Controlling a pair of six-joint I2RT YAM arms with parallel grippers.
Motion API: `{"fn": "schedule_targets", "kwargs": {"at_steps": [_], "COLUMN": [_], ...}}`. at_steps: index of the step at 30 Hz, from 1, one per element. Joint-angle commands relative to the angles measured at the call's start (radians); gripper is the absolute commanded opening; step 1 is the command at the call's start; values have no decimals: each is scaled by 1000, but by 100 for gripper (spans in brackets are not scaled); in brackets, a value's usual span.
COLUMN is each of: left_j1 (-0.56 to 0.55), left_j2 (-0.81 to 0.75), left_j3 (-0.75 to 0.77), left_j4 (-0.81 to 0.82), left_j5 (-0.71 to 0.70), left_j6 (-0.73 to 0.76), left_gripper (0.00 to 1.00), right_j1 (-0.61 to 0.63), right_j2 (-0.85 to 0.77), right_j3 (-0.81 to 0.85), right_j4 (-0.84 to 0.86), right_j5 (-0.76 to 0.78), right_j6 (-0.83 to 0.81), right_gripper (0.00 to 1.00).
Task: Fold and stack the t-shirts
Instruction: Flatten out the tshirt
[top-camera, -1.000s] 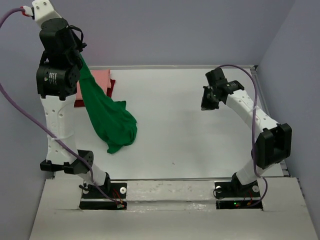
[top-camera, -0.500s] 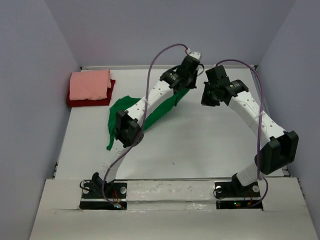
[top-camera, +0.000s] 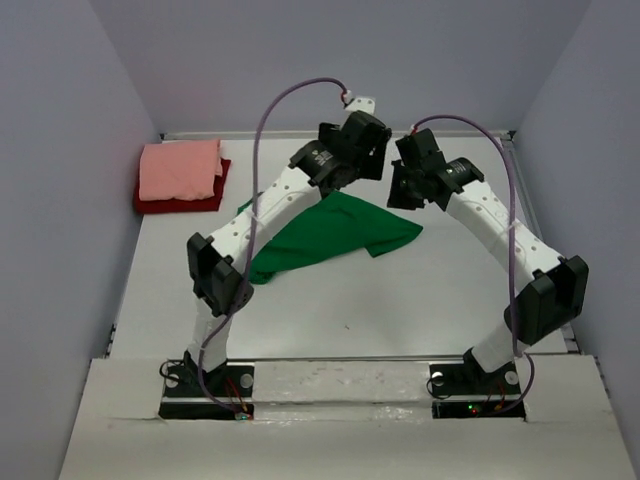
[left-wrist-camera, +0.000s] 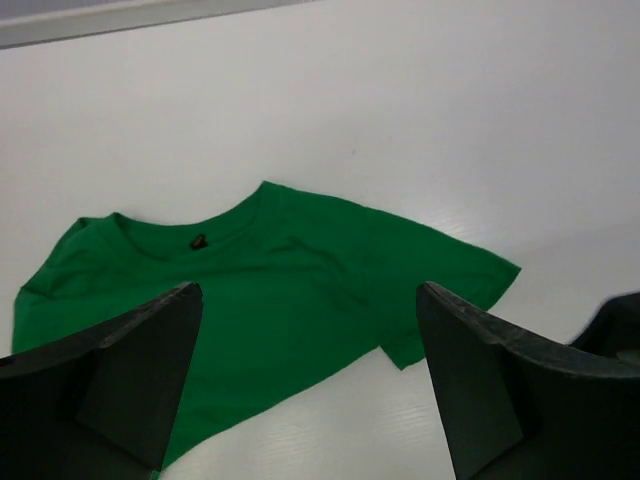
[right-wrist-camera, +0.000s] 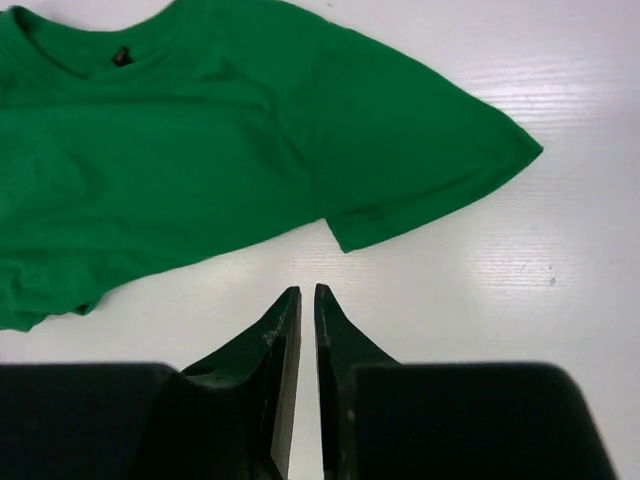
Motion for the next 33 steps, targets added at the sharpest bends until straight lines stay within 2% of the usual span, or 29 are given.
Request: {"fn": "schedule_targets", "kwargs": {"at_steps": [1, 2, 4, 7, 10, 13, 15, 16, 17, 18, 19, 21, 25, 27, 32, 33], "left_j1": [82, 101, 179, 294, 370, 434, 486, 504, 524, 567, 590, 651, 717, 740, 765, 765], "left_j2": [-280, -321, -369, -395, -405, -402, -405, -402, -399, -397, -394, -394, -412, -409, -396, -393], "left_j3": [-81, -155, -216, -290, -322, -333, -341, -339, -339, -336, -345, -364, -437, -468, -531, -533], "left_j4": [57, 67, 78, 75, 77, 75, 84, 86, 86, 86, 92, 104, 161, 168, 196, 199], "left_j5": [-113, -126, -99, -31, -24, 12, 48, 58, 82, 102, 154, 196, 274, 292, 358, 367], "left_j6": [-92, -95, -109, -112, -84, -72, -57, -55, -55, -54, -54, -57, -57, -55, -69, -69], "left_gripper": [99, 99, 99, 99, 98, 98, 99, 99, 99, 99, 99, 99, 99, 99, 99, 99], "right_j1": [-12, -12, -22, -48, -74, -84, -96, -96, -107, -119, -119, -152, -191, -200, -209, -209], "right_j2": [71, 81, 94, 134, 197, 284, 373, 406, 436, 468, 534, 599, 685, 749, 962, 966], "right_j3": [5, 10, 37, 79, 134, 194, 274, 301, 329, 390, 421, 517, 593, 649, 950, 956], "right_j4": [9, 17, 19, 17, 9, -9, -32, -47, -56, -64, -81, -112, -104, -121, -263, -267], "right_j5": [2, -18, -61, -86, -112, -119, -141, -177, -190, -202, -242, -264, -331, -351, -452, -452], "right_j6": [-5, -17, -28, -37, -78, -107, -146, -155, -170, -173, -183, -177, -187, -216, -287, -291], "right_gripper": [21, 25, 27, 27, 18, 17, 25, 34, 47, 48, 55, 57, 58, 57, 55, 55]}}
